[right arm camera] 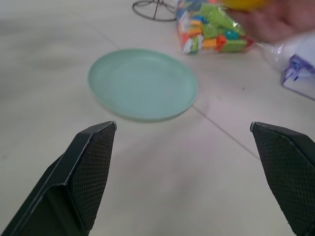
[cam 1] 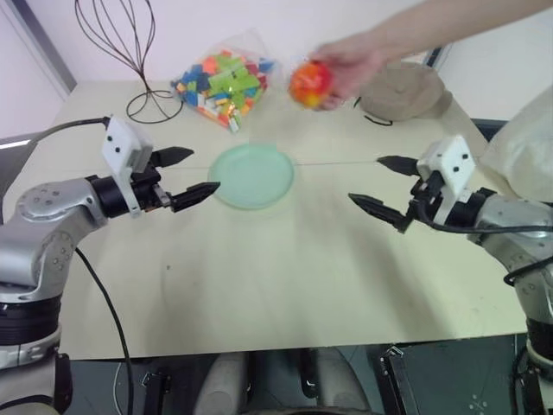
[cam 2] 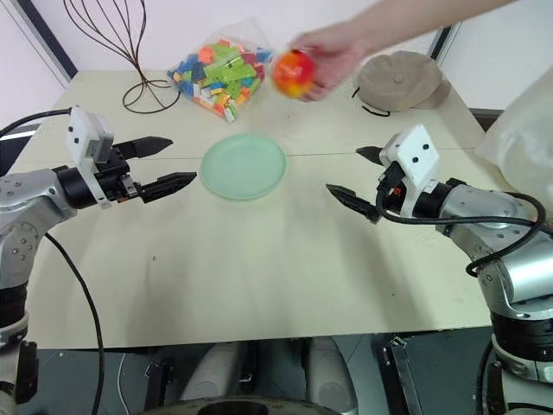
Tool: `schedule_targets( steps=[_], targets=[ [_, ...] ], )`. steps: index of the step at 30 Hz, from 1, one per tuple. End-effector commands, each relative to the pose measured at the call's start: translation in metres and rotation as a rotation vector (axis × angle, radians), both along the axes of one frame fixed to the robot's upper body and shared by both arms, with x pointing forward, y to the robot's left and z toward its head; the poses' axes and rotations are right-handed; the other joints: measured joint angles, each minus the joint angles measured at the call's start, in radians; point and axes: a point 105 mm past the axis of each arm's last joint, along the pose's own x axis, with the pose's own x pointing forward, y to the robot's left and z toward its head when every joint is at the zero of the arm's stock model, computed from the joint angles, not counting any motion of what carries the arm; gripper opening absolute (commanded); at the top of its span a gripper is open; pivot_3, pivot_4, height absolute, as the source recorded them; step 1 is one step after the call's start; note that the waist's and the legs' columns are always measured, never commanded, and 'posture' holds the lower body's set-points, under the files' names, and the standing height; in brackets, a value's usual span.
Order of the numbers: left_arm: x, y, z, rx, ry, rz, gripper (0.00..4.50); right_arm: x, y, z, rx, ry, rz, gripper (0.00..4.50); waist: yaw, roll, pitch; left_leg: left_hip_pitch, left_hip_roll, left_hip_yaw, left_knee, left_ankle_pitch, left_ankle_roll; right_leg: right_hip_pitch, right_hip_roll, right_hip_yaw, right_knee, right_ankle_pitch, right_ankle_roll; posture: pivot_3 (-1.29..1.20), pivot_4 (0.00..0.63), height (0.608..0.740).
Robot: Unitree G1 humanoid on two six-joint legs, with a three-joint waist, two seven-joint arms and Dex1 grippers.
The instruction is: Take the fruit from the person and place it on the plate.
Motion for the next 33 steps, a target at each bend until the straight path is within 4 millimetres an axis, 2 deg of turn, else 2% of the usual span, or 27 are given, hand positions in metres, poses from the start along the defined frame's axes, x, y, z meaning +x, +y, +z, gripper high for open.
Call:
schedule_targets(
  steps=[1, 4, 7, 9, 14, 17, 19, 24, 33],
  targets=[
    [0.0, -0.001, 0.012, 0.013, -0.062, -0.003, 4.49, 0.002, 0.006, 0.024, 0.045, -0.099, -0.04, 4.5, 0.0, 0.0, 0.0, 0.0, 0.0, 0.0, 0.0, 0.0, 0.0, 0.0, 0.0, 0.0, 0.0, 0.0, 0.0, 0.0, 0.15, 0.74],
    [0.002, -0.001, 0.012, 0.015, -0.066, -0.002, 4.49, 0.013, 0.021, 0.032, 0.141, -0.099, -0.086, 4.5, -0.003, 0.0, 0.0, 0.0, 0.0, 0.0, 0.0, 0.0, 0.0, 0.0, 0.0, 0.0, 0.0, 0.0, 0.0, 0.0, 0.15, 0.74],
    [0.003, -0.002, 0.013, 0.016, -0.072, -0.001, 4.49, 0.013, 0.042, 0.041, 0.223, -0.093, -0.052, 4.5, -0.005, 0.0, 0.0, 0.0, 0.0, 0.0, 0.0, 0.0, 0.0, 0.0, 0.0, 0.0, 0.0, 0.0, 0.0, 0.0, 0.15, 0.74],
    [0.004, -0.002, 0.015, 0.015, -0.086, 0.009, 4.49, 0.014, 0.048, 0.043, 0.241, -0.091, -0.045, 4.5, -0.004, 0.0, 0.0, -0.001, 0.0, 0.0, 0.0, 0.0, 0.0, -0.001, 0.0, 0.001, 0.001, 0.0, 0.0, 0.0, 0.15, 0.74],
    [0.014, -0.004, 0.029, -0.001, -0.178, 0.051, 4.49, 0.016, 0.046, 0.037, 0.214, -0.082, -0.061, 4.5, 0.004, 0.0, 0.0, -0.002, -0.001, -0.001, 0.0, 0.0, 0.0, -0.001, -0.001, 0.0, 0.0, 0.0, 0.0, 0.0, 0.15, 0.74],
    [0.022, -0.012, 0.051, -0.065, -0.285, 0.06, 4.49, 0.012, 0.043, 0.032, 0.174, -0.072, -0.044, 4.5, 0.005, 0.0, 0.0, -0.002, -0.001, -0.001, 0.0, 0.0, 0.0, -0.001, -0.001, -0.001, -0.001, 0.0, 0.0, 0.0, 0.15, 0.74],
    [0.025, -0.02, 0.057, -0.088, -0.318, 0.038, 4.49, 0.008, 0.043, 0.03, 0.155, -0.07, -0.018, 4.5, 0.002, 0.0, 0.0, -0.003, -0.001, -0.001, 0.0, 0.0, 0.0, -0.001, -0.001, -0.001, -0.001, 0.002, 0.003, 0.0, 0.15, 0.74],
    [0.039, -0.03, 0.064, -0.125, -0.362, 0.033, 4.49, -0.004, 0.045, 0.031, 0.126, -0.061, 0.055, 4.5, -0.007, 0.0, 0.0, -0.002, -0.001, 0.0, -0.001, 0.0, 0.0, -0.002, 0.001, -0.001, 0.0, 0.002, 0.004, 0.0, 0.15, 0.74],
    [0.063, -0.043, 0.06, -0.132, -0.396, 0.051, 4.49, -0.025, 0.052, 0.041, 0.139, -0.061, 0.168, 4.5, -0.002, 0.0, 0.0, -0.002, -0.001, 0.0, 0.0, 0.0, 0.0, -0.001, 0.001, -0.001, 0.0, 0.002, 0.004, 0.0, 0.15, 0.74]
  ],
)
